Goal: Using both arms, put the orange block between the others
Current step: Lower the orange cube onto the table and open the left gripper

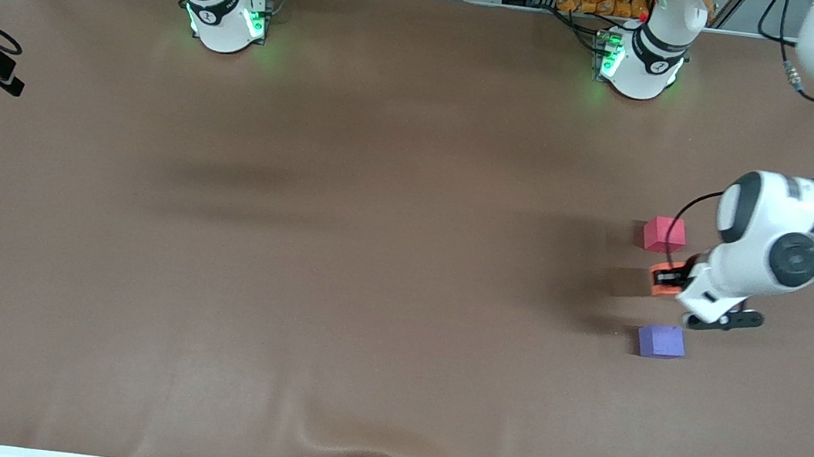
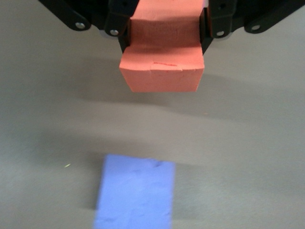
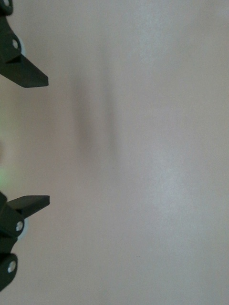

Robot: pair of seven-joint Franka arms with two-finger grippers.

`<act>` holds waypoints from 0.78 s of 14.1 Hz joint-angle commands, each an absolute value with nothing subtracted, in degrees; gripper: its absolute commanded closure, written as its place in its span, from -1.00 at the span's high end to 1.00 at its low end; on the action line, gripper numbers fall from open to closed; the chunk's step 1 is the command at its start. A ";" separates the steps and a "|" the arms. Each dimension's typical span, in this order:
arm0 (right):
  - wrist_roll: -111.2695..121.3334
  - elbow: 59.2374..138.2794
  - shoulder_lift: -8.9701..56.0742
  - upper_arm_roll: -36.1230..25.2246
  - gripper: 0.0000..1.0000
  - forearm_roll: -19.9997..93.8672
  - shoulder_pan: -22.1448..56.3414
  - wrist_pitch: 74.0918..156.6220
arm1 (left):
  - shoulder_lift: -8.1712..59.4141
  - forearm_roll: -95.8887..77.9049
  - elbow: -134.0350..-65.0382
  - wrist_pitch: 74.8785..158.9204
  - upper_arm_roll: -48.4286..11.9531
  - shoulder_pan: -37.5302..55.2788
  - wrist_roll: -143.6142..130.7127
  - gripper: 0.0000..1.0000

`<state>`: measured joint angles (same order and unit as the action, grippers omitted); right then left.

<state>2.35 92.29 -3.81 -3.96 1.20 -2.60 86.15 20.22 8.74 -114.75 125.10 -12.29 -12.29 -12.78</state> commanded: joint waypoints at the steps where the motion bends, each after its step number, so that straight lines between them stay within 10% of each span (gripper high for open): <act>1: 1.41 90.35 -3.25 -3.96 1.00 0.88 -2.72 84.82 | 19.16 7.65 -119.00 130.68 -19.40 -21.34 -9.23 -1.00; 11: 1.32 90.44 -3.16 -3.96 1.00 0.79 -2.99 84.02 | 22.76 7.47 -120.50 138.86 -20.04 -22.32 -4.05 -1.00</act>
<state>2.35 91.98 -3.80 -4.21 1.13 -2.62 84.98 22.74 8.70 -120.23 137.66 -19.60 -21.71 -6.62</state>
